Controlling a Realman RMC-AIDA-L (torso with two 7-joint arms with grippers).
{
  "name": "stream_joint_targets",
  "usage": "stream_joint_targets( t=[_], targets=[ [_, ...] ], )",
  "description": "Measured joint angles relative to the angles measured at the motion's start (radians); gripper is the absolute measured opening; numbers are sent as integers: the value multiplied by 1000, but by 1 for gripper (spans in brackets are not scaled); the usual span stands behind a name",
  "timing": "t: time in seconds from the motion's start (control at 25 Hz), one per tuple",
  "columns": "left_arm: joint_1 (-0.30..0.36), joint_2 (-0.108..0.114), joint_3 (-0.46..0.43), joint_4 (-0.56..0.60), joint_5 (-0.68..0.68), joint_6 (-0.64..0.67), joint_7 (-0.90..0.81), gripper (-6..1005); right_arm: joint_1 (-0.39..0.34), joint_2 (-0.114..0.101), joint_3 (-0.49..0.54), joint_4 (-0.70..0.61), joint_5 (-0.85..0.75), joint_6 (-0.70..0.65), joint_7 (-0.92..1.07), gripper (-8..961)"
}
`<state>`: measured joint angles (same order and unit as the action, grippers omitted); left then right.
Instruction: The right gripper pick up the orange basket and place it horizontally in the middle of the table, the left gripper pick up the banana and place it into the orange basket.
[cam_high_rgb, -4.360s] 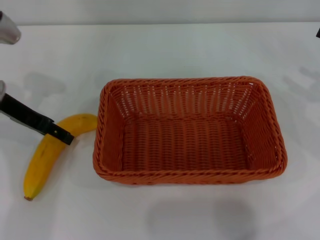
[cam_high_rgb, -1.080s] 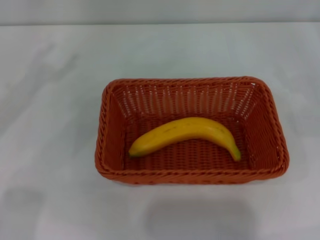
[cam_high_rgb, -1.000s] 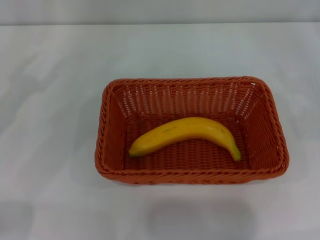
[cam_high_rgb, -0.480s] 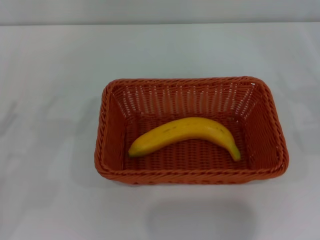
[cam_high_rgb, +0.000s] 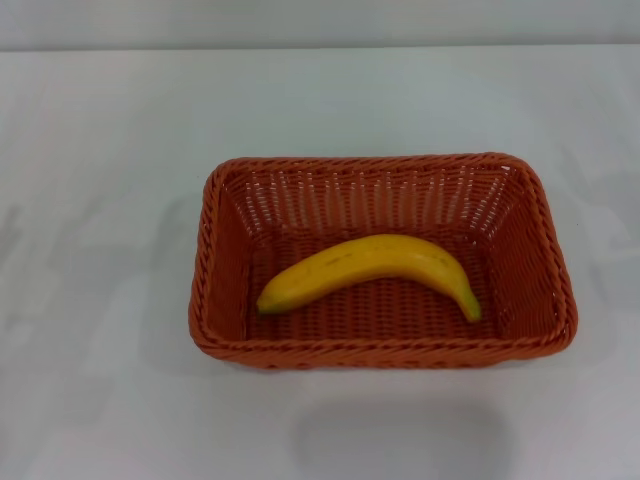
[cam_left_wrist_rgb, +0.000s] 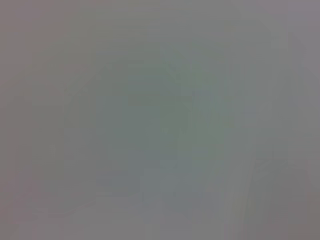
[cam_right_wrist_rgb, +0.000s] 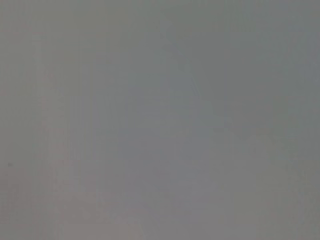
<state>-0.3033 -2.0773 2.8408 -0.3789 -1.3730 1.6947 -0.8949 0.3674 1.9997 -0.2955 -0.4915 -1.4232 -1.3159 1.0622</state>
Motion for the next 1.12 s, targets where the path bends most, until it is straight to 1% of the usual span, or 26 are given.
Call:
stream_joint_targets(
  t=[0.12,0.2,0.36,0.4,0.52,0.72,0.92,1.12],
  targets=[
    [-2,-2,0,40,-34,-4,14,892,2,-10,0,-4,37,10,-4,741],
    [-1,-2,0,70,-58,-4,34,892,2,-12,0,-4,53,16,-5,741],
    [2,-2,0,88,-86,-6,68,893,-1,-22,-1,-5,109,49,-14,741],
    [1,-2,0,92,-90,-8,78,893,-1,-31,-1,-4,118,51,-34,741],
    [1,-2,-2,122,-113,-15,120,893,0,-35,-1,-3,120,52,-57,741],
    [-9,0,-3,173,-146,-39,177,893,2,-36,-1,-3,121,52,-82,741],
    [-26,0,-3,176,-149,-44,181,893,6,-36,-1,-2,121,64,-85,741],
    [-35,0,-10,176,-156,-59,179,892,10,-36,-1,-2,121,104,-87,741]
  ],
)
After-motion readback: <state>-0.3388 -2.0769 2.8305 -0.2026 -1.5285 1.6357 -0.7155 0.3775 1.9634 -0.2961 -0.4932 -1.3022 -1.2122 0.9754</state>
